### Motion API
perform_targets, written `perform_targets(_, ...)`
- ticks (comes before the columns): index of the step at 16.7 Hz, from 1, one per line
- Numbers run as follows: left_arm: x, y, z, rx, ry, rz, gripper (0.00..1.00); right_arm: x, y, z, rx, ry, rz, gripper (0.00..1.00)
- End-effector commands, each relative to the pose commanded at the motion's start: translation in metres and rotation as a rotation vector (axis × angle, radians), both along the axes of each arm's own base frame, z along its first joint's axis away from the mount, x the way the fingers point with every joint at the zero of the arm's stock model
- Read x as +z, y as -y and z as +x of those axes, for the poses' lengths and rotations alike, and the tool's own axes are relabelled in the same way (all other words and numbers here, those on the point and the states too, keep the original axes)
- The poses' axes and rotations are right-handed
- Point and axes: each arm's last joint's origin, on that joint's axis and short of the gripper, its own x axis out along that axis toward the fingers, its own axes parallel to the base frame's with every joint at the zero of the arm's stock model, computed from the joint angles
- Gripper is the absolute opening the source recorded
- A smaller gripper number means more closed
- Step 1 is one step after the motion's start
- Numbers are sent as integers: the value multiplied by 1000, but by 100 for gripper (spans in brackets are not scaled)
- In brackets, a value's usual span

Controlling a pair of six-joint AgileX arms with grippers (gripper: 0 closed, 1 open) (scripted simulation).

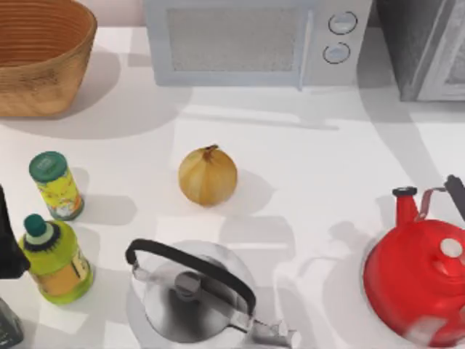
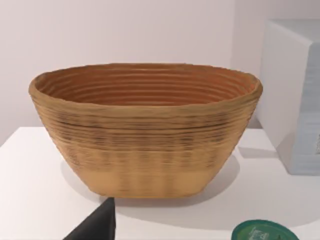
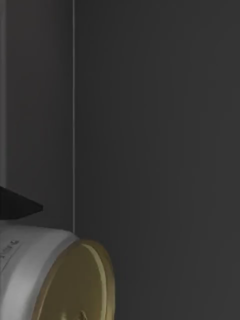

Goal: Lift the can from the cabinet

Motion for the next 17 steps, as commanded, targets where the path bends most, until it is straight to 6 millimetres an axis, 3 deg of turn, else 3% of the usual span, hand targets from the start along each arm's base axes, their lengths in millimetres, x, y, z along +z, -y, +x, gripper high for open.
perform_targets(2, 0, 0, 0, 0, 0, 0, 100, 12, -7, -26, 1, 1, 0, 0)
perform_targets(4, 0, 0, 0, 0, 0, 0, 100, 29, -12, -66, 0, 1, 0, 0)
perform_targets(7, 0, 0, 0, 0, 0, 0, 100, 50, -6, -136, -1, 1, 1, 0)
perform_targets(9, 0, 0, 0, 0, 0, 0, 100, 55, -1, -164, -1, 0, 0, 0)
perform_targets(11, 0, 0, 0, 0, 0, 0, 100, 56, 1, -173, -1, 0, 1, 0)
perform_targets(17, 0, 0, 0, 0, 0, 0, 100, 53, 4, -173, -2, -1, 0, 0)
